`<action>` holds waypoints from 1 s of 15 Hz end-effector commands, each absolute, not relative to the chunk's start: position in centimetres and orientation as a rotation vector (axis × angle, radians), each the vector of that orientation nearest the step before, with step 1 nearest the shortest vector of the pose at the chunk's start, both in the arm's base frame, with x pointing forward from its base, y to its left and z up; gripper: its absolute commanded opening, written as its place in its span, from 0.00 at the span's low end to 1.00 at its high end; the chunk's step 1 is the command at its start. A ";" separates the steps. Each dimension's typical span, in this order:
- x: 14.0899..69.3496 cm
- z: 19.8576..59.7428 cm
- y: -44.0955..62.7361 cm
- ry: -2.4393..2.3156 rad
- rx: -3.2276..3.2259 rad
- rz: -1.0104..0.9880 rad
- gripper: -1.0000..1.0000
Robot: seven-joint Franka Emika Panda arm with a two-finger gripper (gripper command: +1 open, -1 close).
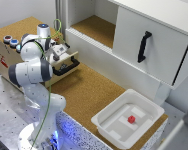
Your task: Rotate right the yellow block
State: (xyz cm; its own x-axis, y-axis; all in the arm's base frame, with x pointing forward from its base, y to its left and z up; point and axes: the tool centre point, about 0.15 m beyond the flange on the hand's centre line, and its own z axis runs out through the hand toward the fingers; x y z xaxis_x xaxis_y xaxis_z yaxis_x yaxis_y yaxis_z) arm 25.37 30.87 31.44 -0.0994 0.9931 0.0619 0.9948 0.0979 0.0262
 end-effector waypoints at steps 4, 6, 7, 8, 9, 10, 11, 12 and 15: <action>25.3 34.1 31.8 -1.946 -2.410 -0.026 0.00; 25.1 33.9 31.6 -1.837 -2.536 0.033 0.00; 24.9 33.6 31.5 -1.763 -2.594 0.062 0.00; 24.8 33.6 31.5 -1.703 -2.612 0.072 0.00; 24.6 33.5 31.5 -1.605 -2.660 0.071 0.00; 24.3 33.8 31.6 -1.488 -2.715 0.058 0.00; 24.2 34.2 31.7 -1.414 -2.739 0.041 0.00; 24.1 34.5 31.9 -1.326 -2.774 0.033 0.00; 24.2 34.1 31.8 -1.087 -2.872 0.052 0.00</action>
State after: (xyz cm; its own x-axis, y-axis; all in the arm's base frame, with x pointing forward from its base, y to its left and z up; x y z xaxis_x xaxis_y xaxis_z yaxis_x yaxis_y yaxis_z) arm 24.18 31.21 33.42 0.5952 0.8026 0.0410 0.8036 -0.5944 -0.0304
